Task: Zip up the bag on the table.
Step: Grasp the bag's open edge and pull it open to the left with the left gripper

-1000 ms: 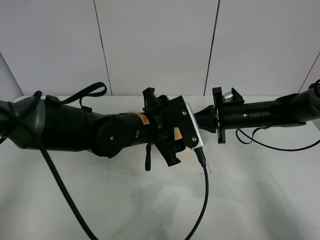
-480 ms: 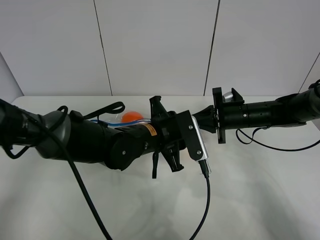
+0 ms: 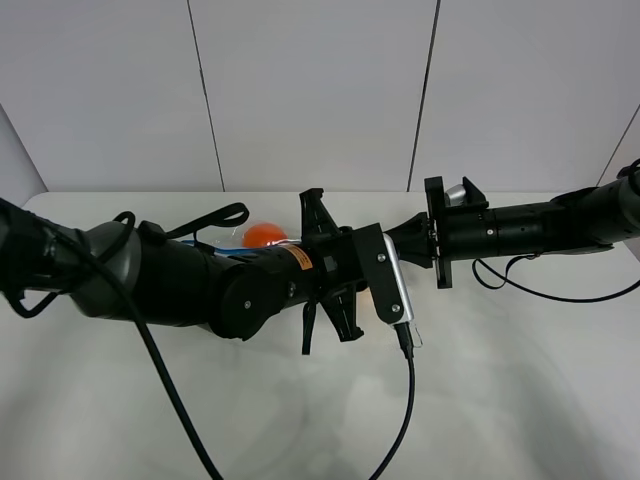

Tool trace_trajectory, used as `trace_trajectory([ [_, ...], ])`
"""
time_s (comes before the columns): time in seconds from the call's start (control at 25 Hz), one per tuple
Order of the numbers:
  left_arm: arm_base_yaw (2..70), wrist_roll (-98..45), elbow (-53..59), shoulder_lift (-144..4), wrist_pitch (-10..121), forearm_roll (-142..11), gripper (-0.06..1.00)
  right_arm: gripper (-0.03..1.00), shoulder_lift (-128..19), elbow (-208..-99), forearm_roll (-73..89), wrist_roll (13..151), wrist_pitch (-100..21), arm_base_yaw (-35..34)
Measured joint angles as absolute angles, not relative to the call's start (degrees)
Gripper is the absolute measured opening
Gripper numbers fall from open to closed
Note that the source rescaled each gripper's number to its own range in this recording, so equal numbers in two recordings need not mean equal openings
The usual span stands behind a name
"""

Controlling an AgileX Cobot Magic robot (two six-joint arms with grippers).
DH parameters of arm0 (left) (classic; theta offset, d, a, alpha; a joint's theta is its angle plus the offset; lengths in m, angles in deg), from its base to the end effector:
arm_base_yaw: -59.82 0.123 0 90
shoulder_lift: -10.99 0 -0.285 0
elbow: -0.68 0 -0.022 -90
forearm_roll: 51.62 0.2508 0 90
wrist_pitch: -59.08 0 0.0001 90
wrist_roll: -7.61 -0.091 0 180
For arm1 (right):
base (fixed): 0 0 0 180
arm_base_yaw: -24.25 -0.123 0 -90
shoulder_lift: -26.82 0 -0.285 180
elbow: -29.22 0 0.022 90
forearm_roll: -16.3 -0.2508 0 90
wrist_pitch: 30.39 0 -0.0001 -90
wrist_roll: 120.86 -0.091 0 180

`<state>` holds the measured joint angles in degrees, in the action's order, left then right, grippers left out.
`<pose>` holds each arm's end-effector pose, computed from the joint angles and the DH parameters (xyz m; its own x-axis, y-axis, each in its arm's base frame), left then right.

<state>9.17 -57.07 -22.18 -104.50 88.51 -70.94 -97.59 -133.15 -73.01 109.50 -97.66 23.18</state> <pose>0.2587 -0.2922 0.1762 0.3447 0.7306 -0.5894 0.6113 0.3018 0.7316 0.3518 0.0906 0.1456 -0.9757 0.2190 -0.0115 0.0575 0.3063 0.9502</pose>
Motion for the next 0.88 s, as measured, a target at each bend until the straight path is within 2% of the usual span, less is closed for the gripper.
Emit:
trace_trajectory([
  [0.4,9.2,-59.8,-22.2,-104.5,88.9,-74.4,0.29,0.0,-97.6,-133.2,-73.4,109.4,-97.6,23.2],
  [0.64,9.2,-60.1,-22.2,-104.0,88.6,-74.8,0.14,0.0,-97.6,-133.2,-73.7,109.4,-97.6,23.2],
  [0.88,9.2,-60.1,-22.2,-103.6,87.1,-74.9,0.1,0.0,-97.6,-133.2,-73.6,109.4,-97.8,23.2],
])
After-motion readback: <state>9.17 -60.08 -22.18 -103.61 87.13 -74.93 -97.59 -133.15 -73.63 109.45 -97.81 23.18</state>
